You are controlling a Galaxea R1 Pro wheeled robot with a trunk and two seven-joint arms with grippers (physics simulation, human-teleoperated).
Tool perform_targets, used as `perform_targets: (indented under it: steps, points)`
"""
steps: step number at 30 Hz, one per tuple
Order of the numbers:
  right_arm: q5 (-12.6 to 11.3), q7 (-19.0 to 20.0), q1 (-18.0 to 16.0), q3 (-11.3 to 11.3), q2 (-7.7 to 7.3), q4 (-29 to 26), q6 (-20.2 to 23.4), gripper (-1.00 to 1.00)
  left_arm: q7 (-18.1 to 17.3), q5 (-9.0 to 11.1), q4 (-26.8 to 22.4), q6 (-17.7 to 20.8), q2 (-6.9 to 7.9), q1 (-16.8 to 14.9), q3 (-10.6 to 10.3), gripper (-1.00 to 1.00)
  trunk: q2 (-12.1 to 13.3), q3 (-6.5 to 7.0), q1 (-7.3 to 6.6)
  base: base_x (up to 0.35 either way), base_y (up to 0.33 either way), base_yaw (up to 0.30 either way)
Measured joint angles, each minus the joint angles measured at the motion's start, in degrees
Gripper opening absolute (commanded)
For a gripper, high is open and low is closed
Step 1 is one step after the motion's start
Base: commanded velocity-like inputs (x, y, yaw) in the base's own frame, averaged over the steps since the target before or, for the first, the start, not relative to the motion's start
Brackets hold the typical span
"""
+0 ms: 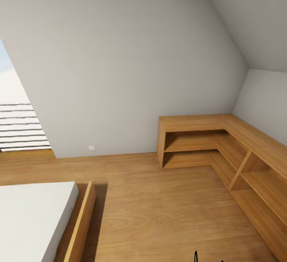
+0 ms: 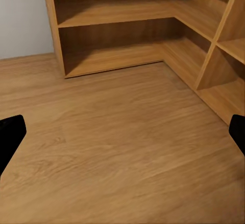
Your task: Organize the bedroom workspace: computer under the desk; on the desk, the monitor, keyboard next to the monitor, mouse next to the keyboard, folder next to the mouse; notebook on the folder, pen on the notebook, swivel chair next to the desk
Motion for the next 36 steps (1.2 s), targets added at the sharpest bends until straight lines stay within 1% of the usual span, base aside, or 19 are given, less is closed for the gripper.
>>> perform_targets:
  steps: [36]
  points:
    - [0.0,0.0,0.0,0.0,0.0,0.2,0.0,1.0,-0.1,0.0,0.0,0.0,0.0,0.0,0.0,1.0,0.0,0.0,0.0,0.322,0.0,0.0]
